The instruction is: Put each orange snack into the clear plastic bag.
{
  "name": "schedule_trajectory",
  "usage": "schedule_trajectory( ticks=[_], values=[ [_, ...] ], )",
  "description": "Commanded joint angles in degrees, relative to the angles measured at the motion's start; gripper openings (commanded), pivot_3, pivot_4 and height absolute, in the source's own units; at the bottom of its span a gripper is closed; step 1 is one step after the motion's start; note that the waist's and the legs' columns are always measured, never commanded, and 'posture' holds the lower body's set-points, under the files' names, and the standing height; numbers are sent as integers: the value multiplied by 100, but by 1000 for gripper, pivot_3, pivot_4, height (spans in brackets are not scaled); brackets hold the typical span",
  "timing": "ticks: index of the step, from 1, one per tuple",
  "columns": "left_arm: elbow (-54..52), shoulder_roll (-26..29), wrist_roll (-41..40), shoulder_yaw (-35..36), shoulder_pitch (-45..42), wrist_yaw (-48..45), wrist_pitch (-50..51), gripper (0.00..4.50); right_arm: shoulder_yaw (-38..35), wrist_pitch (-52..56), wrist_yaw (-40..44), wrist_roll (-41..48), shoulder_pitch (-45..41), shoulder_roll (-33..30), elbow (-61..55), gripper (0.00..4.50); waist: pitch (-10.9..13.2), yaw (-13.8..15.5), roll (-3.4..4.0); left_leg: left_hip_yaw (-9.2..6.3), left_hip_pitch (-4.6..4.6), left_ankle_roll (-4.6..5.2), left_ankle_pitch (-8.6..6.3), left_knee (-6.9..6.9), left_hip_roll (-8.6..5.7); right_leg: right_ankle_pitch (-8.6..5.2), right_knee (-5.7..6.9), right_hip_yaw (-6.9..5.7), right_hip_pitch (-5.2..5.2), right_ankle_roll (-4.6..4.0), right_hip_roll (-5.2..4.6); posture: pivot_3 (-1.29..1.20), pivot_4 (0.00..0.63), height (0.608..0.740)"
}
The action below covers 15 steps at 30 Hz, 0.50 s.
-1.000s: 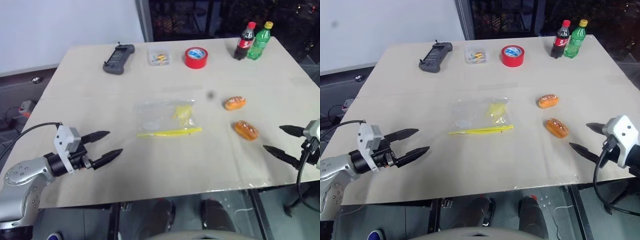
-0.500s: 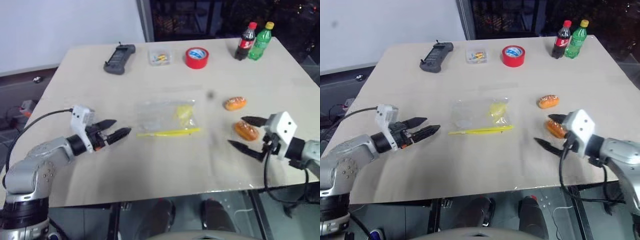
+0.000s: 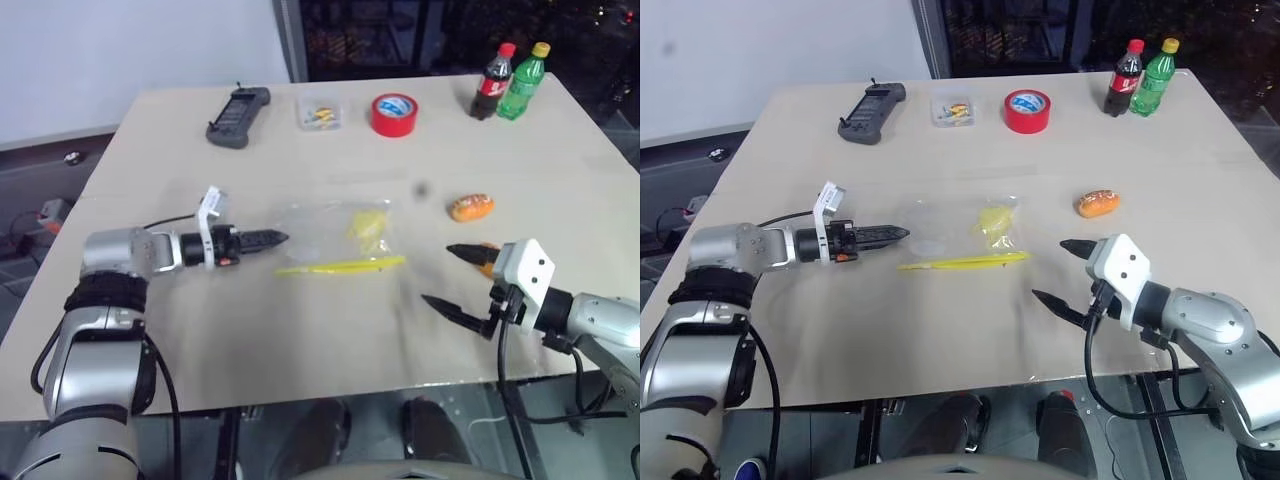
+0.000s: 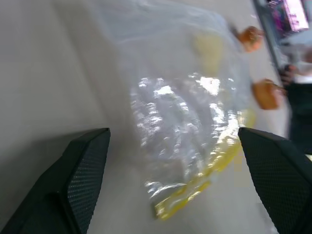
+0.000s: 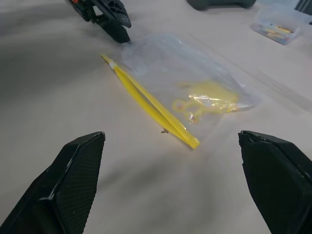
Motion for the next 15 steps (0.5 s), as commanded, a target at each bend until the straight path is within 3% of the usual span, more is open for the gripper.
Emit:
schedule_trajectory(
  ticks=[1, 5, 9, 15],
  values=[
    [1072, -258, 262, -205, -420, -1210, -32, 4468, -383, 95, -308, -10, 395, 20, -573, 4494, 0, -3, -1, -1, 0, 0, 0, 0, -1, 0, 1, -1, 0, 0, 0, 0, 150, 740],
    [1619, -321, 260, 57, -735, -1833, 200, 4468, -563, 202, -523, 51, 691, 47, -843, 4494, 6, -118, -10, 0, -5, 0, 0, 2, -1, 0, 6, 4, -4, 0, 2, 0, 150, 740],
    [1472, -400, 361, 47, -593, -1942, 351, 4468, -687, 287, -663, 101, 886, 70, -1039, 4494, 5, -184, -11, 2, -4, 0, 0, 3, 4, -1, 14, 7, -8, 1, 3, 0, 150, 740],
    [470, -822, 506, -66, -167, -1082, 832, 4468, -592, 364, -792, 124, 787, 86, -1080, 4494, 1, -140, -18, 2, -5, 0, 0, 13, 5, 0, 20, 8, -5, 1, 2, 0, 150, 740]
  ],
)
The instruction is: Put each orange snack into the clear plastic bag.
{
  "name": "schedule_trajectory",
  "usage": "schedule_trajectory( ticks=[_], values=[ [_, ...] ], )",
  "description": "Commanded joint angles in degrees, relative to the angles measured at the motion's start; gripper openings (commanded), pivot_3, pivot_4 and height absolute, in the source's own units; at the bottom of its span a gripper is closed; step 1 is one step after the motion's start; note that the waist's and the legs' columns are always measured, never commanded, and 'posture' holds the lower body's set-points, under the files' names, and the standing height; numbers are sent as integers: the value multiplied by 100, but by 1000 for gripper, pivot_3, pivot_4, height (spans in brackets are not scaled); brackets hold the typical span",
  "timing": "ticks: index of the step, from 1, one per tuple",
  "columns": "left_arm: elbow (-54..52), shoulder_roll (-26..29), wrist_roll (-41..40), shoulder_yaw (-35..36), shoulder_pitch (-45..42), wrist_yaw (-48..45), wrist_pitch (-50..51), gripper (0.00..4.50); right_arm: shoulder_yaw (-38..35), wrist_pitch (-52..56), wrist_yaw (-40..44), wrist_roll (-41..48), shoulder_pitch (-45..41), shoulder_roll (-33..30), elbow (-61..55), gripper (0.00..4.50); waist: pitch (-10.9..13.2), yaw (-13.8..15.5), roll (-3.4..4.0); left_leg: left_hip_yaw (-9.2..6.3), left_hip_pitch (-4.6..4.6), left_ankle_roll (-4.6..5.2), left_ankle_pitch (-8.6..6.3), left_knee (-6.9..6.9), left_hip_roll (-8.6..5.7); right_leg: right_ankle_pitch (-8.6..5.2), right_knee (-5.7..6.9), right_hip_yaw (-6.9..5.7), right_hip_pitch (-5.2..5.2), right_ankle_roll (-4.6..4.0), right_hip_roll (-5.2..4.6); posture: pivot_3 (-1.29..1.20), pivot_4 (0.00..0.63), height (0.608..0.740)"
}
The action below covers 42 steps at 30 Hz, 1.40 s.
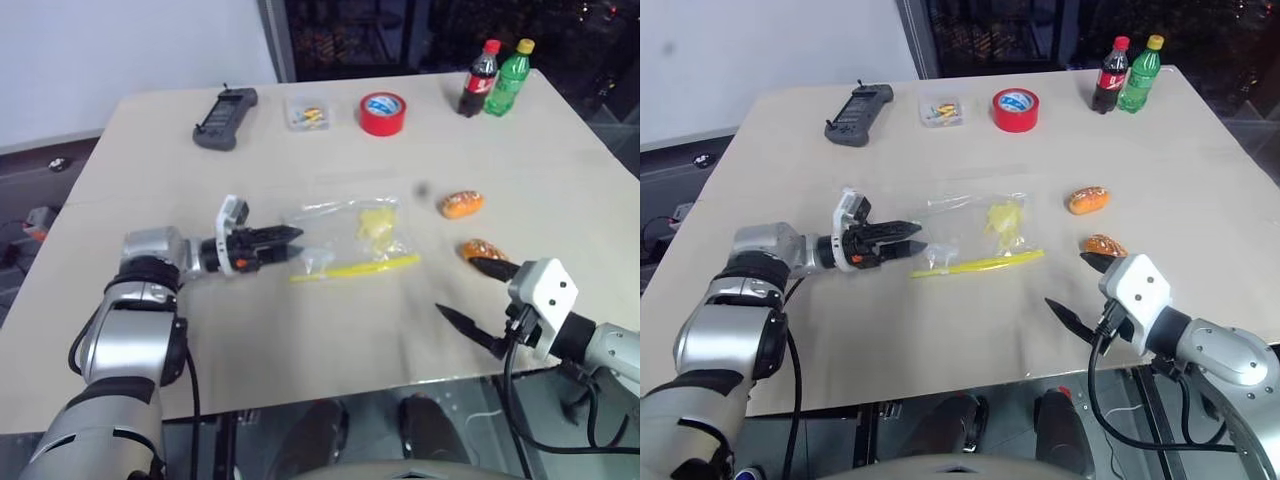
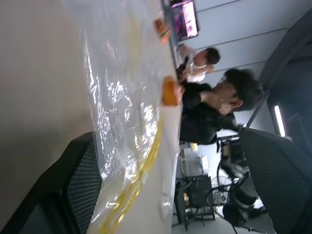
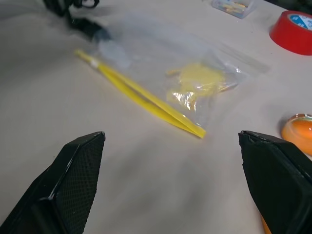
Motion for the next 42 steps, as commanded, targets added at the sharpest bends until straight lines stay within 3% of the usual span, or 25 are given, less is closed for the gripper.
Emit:
schedule_trajectory(
  ticks=[1, 8, 12, 13, 18, 19, 22, 24, 31, 34, 42],
  values=[
    [-811, -215, 35, -19, 241, 540, 256, 4468, -33, 13, -78, 58, -135, 12, -186, 4494, -4, 22, -4, -1, 1, 0, 0, 2, 0, 0, 0, -2, 1, 0, -1, 0, 150, 740],
    [-1658, -977, -180, 535, 509, 1904, 766, 4468, 176, 129, -165, -2, -450, 8, -83, 4494, -9, 81, -4, -1, 9, 0, 0, 5, -1, 0, 3, -2, 15, 1, -6, 0, 150, 740],
    [-1784, -1227, -315, 822, 613, 2396, 1041, 2747, 269, 176, -245, -45, -565, 19, -65, 4500, -11, 105, -5, 0, 11, 0, 0, 9, -1, 1, 7, -1, 16, 1, -6, 0, 150, 740],
    [-1836, -1294, -393, 958, 641, 2546, 1161, 2119, 256, 180, -260, -55, -533, 20, -97, 4500, -11, 105, -5, 1, 11, 0, 0, 9, 0, 1, 7, 0, 15, 1, -5, 0, 150, 740],
    [-2208, -1592, -781, 1602, 681, 3167, 1739, 208, 320, 101, -323, -208, -510, 13, -105, 4500, -13, 144, -3, 1, 13, -1, 0, 13, -1, 1, 12, 0, 17, 1, -5, 0, 150, 740],
    [-2332, -1654, -874, 1724, 689, 3274, 1885, 71, 364, 71, -341, -265, -546, 17, -80, 4500, -13, 150, -3, 1, 14, -1, 0, 18, -1, 0, 15, -1, 18, 1, -6, 0, 150, 740],
    [-2499, -1823, -1220, 2376, 538, 3592, 2464, 71, 508, -61, -454, -561, -695, 53, 6, 4500, -12, 144, -5, 0, 11, -1, -1, 36, -5, 0, 31, -2, 19, 2, -8, 0, 150, 740],
    [-2464, -1836, -1891, 2735, 373, 3801, 2685, 71, 731, -338, -521, -1094, -715, -76, 98, 4500, -8, 142, -10, 0, 9, -1, -1, 46, -7, 0, 40, -2, 17, 2, -7, 0, 150, 740],
    [-2149, -1873, -3803, 3210, 81, 5323, 2713, 71, 1554, -829, -1063, -2474, -1120, 143, 779, 4500, -8, 130, -10, 4, 6, -4, -1, 67, -8, -1, 66, 5, 5, 3, -7, 0, 150, 740],
    [-2286, -1901, -4627, 3239, 98, 6019, 2713, 71, 1959, -1208, -1507, -3057, -1537, 595, 1353, 4500, -8, 125, -12, 5, 7, -6, -1, 67, -9, -1, 69, 7, 3, 3, -6, 0, 150, 740],
    [-2392, -1929, -6118, 3385, 207, 7542, 2713, 71, 2639, -2115, -1513, -3614, -2478, 1421, 2913, 4500, -9, 120, -13, 9, 5, -7, 0, 70, -14, 0, 77, 13, -4, 1, -7, 0, 150, 740]
  ],
)
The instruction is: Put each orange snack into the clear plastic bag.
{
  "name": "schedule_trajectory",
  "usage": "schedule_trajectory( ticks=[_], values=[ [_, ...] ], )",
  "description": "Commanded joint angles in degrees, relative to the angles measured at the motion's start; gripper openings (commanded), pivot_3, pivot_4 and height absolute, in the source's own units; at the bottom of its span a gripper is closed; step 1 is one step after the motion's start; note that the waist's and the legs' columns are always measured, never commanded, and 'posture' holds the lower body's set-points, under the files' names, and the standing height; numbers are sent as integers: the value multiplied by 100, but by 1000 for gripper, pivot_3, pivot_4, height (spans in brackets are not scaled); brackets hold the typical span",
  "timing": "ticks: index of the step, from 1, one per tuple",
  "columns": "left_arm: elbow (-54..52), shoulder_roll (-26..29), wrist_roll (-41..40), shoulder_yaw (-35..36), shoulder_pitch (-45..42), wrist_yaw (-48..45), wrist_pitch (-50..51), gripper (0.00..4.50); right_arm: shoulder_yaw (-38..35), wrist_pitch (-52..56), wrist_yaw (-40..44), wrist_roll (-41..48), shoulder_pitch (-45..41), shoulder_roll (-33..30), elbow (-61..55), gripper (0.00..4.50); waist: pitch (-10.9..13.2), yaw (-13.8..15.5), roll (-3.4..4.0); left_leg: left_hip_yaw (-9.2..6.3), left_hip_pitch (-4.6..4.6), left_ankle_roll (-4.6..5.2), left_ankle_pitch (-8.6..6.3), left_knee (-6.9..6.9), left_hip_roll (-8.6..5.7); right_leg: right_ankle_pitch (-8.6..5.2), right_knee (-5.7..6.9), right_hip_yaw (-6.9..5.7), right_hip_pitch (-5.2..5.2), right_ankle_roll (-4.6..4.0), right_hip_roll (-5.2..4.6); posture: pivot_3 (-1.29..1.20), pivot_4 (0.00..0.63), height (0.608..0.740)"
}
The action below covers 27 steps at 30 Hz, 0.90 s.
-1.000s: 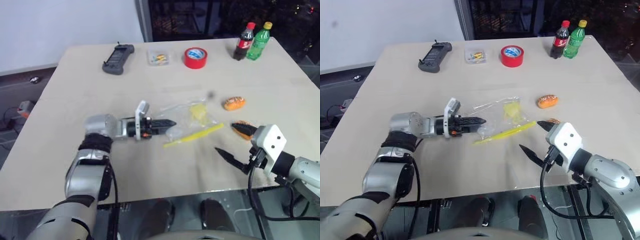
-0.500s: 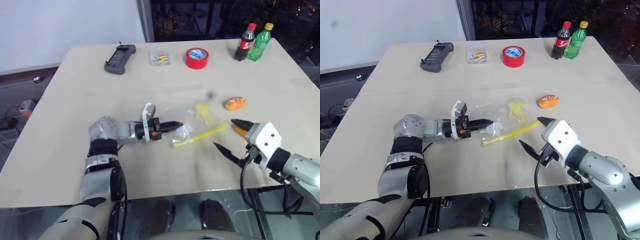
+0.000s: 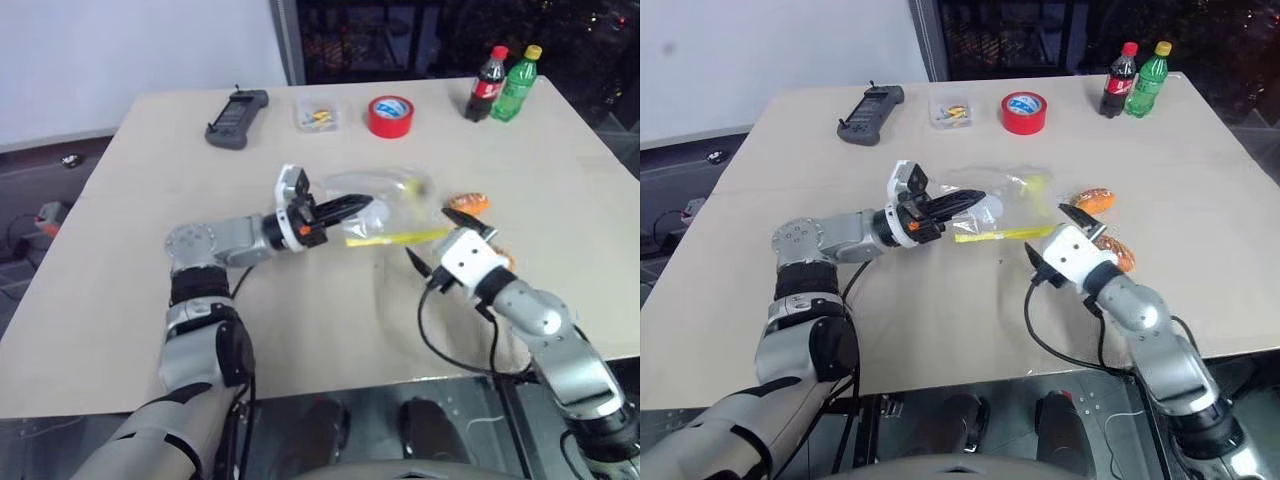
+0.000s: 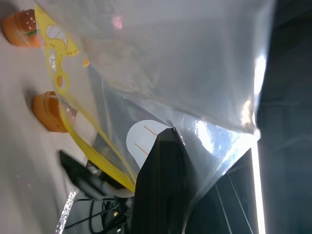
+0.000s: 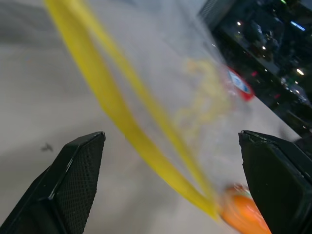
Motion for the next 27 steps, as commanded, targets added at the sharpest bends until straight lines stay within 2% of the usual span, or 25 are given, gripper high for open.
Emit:
schedule_trajectory(
  ticks=[1, 3, 4, 7, 10, 12, 14, 19, 21, 22, 23, 26, 27],
  values=[
    [-270, -31, -841, 188, 17, 659, 21, 71, 49, -479, -113, -209, -402, 282, 552, 4500, 0, -3, 0, 0, 1, 0, 0, 1, 0, 0, 0, 0, 0, 0, 1, 0, 150, 740],
    [-350, -29, -1243, 162, 82, 1005, -67, 71, -27, -620, -201, -240, -595, 467, 915, 4500, 0, -5, 0, 1, 1, 0, 0, 2, -2, 0, 1, 1, 0, 0, 0, 0, 150, 740],
    [-425, -17, -1467, 106, 139, 1172, -140, 26, -108, -695, -293, -243, -693, 569, 1062, 4248, 0, -4, 0, 0, 2, 0, 0, 1, -1, 0, 2, 2, 0, -1, 0, 0, 150, 740],
    [-731, 18, -2246, -128, 374, 1732, -508, 0, -260, -856, -322, -211, -871, 697, 1281, 3197, 0, -14, 0, 1, 0, -1, 0, 1, 0, 0, 3, 4, 0, -1, -1, 0, 150, 740],
    [-1124, 73, -2981, -439, 654, 2253, -988, 0, -351, -996, -253, -178, -958, 725, 1438, 1847, 0, -19, 1, 3, 0, -1, 0, 1, 0, 1, 3, 7, 0, -1, -1, 0, 150, 740],
    [-1403, 80, -3143, -536, 803, 2430, -1214, 0, -462, -1043, -207, -84, -1031, 771, 1516, 787, -1, -21, 1, 4, 0, -1, 0, 1, 0, 1, 3, 8, 0, -1, 0, 0, 150, 740],
    [-1648, 66, -3157, -557, 911, 2514, -1381, 0, -539, -1101, -180, -41, -1139, 790, 1576, 59, -1, -27, 1, 5, 1, -1, 1, 1, 0, 1, 4, 8, 0, -2, 2, 0, 150, 740],
    [-2426, 217, -3026, -814, 1217, 2698, -1934, 0, -659, -1221, -66, 11, -1500, 780, 1857, 59, -1, -80, 1, 8, 1, -2, 1, 0, 0, 1, 3, 10, 0, -2, 2, 0, 150, 740],
    [-2813, 368, -2416, -908, 1317, 2575, -2195, 0, -688, -1303, -21, -3, -1712, 731, 2134, 59, -1, -109, 2, 8, 1, -2, 1, 0, 0, 1, 4, 11, 0, -2, 2, 0, 150, 740],
    [-2958, 450, -2101, -946, 1362, 2485, -2311, 535, -698, -1369, 4, -35, -1843, 682, 2326, 0, -1, -116, 2, 9, 1, -2, 1, -1, 1, 1, 3, 11, 0, -2, 3, 0, 150, 740],
    [-3291, 702, -1507, -1089, 1423, 2212, -2404, 823, -700, -1408, 53, -92, -2054, 591, 2623, 0, -1, -136, 2, 11, 1, -2, 1, -2, 0, 1, 3, 11, 0, -2, 3, 0, 150, 740],
    [-4694, 1907, 1085, -2228, 1605, 973, -3343, 2206, -650, -1459, 141, -320, -2655, 328, 3478, 0, 1, -159, 4, 32, 5, -2, 1, -13, 3, 1, 4, 29, -4, -3, 7, 0, 150, 740],
    [-4892, 2108, 1615, -2479, 1640, 716, -3648, 2559, -635, -1500, 165, -345, -2755, 287, 3635, 0, 2, -156, 5, 38, 5, -2, 1, -17, 4, 1, 2, 35, -8, -4, 9, 0, 150, 740]
  ],
)
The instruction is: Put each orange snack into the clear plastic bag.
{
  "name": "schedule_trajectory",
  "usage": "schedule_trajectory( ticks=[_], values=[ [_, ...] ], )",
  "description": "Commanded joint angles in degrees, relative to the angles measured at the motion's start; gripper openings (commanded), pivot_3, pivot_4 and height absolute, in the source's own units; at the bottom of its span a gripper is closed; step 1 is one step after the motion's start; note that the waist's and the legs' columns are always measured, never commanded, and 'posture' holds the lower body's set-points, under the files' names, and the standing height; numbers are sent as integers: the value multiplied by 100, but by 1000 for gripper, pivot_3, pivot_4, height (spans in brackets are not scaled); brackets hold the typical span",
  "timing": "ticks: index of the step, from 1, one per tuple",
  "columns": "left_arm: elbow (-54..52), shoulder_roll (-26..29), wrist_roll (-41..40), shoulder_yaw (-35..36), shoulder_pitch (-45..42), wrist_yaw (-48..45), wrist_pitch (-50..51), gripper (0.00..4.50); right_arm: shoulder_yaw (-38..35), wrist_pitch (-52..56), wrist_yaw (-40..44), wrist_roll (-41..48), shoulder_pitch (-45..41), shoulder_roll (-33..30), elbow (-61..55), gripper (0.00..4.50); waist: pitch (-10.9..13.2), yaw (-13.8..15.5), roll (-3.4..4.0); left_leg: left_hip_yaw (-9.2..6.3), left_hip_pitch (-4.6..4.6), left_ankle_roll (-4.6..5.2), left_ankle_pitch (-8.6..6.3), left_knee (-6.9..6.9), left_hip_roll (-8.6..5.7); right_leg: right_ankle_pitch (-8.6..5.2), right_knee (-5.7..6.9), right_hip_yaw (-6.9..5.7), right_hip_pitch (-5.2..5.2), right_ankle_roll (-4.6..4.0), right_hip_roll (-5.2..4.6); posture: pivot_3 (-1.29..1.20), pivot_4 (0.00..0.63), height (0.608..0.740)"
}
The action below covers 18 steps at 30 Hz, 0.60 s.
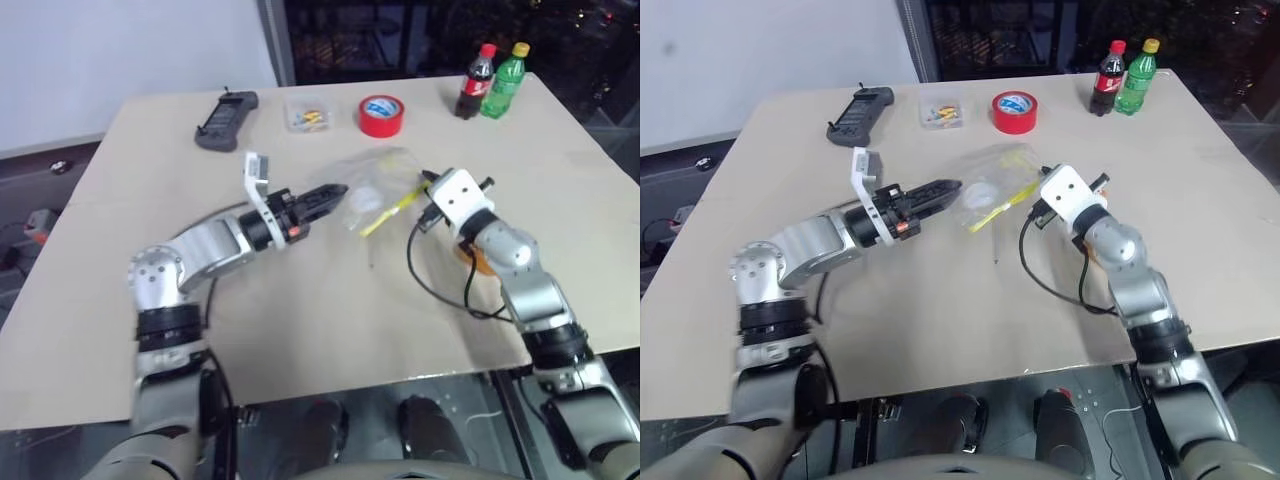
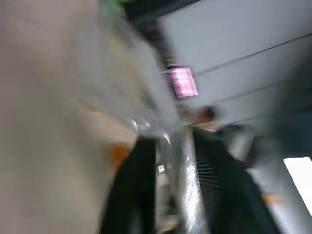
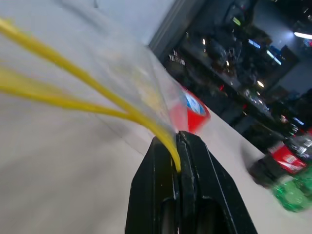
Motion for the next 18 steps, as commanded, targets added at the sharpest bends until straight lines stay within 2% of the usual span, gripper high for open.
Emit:
schedule_trajectory(
  ticks=[1, 2, 3, 5, 10, 15, 18],
  values=[
    [-1210, 856, 2423, -1023, 51, -1270, -1316, 3009, -70, -178, 102, -157, -506, -160, 550, 0, 0, 13, 2, 7, 1, 0, 0, -8, 2, 0, -3, 5, -2, -1, 1, 0, 150, 740],
    [-1576, 1297, 3439, -1536, 93, -1570, -1972, 3009, -42, -136, 109, -215, -712, -178, 803, 0, 0, 17, 1, 11, 4, 0, 0, -19, 4, 0, -11, 8, -2, -1, 1, 0, 150, 740],
    [-1870, 1532, 4031, -1820, 118, -1832, -2364, 3009, -15, -105, 110, -271, -935, -166, 1072, 0, 1, 13, 1, 13, 5, 0, 0, -28, 10, 0, -17, 9, -3, -1, 4, 0, 150, 740],
    [-2308, 1694, 4628, -2114, 90, -2113, -2747, 3009, 77, -40, 138, -401, -1309, -116, 1516, 0, 1, 12, 1, 35, 6, 0, 0, -58, 15, 2, -33, 25, -13, -4, 3, 0, 150, 740],
    [-2721, 1473, 5859, -2837, -3, -2148, -2876, 3009, 188, 68, 176, -484, -1786, 148, 2030, 0, 1, -17, 1, 43, -28, 0, 1, -82, 31, 2, -49, 35, -63, -4, 13, 0, 150, 740],
    [-2640, 965, 6955, -3348, -134, -1876, -2803, 3009, 204, 272, 182, -506, -2049, 406, 2097, 0, 1, -107, 1, 45, -83, 0, 1, -68, 32, 2, -40, 37, -111, -4, 18, 0, 150, 740],
    [-2516, 635, 7435, -3509, -268, -1825, -2769, 3009, 217, 370, 198, -517, -2155, 537, 2078, 0, 1, -134, 1, 45, -82, 0, 2, -67, 32, 2, -35, 37, -112, -4, 18, 0, 150, 740]
  ],
)
